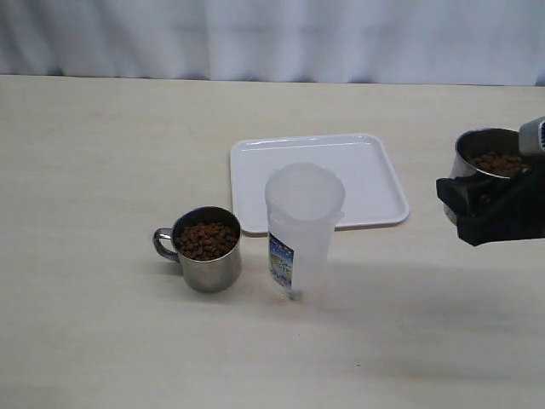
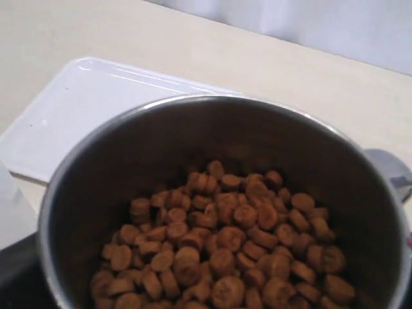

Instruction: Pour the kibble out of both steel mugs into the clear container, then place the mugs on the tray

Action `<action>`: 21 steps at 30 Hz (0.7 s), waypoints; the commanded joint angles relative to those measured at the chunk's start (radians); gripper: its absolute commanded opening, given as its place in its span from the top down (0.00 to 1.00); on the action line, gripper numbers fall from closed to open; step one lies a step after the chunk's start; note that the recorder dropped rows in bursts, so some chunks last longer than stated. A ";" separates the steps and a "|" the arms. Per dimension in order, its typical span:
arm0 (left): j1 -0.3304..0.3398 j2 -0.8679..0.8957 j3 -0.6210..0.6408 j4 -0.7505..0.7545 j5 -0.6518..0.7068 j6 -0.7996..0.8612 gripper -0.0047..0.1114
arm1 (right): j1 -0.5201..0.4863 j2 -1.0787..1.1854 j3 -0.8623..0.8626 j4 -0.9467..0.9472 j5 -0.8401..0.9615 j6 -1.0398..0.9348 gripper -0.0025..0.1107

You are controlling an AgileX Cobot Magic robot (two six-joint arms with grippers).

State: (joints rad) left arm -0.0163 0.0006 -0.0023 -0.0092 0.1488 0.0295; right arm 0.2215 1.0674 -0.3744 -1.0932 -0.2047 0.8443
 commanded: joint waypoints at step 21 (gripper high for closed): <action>-0.008 -0.001 0.002 -0.003 -0.006 -0.002 0.96 | 0.656 0.266 -0.417 -0.193 0.762 -0.013 0.94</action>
State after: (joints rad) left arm -0.0163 0.0006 -0.0023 -0.0092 0.1488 0.0295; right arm 0.8389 1.2945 -0.7612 -1.2400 0.5015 0.8308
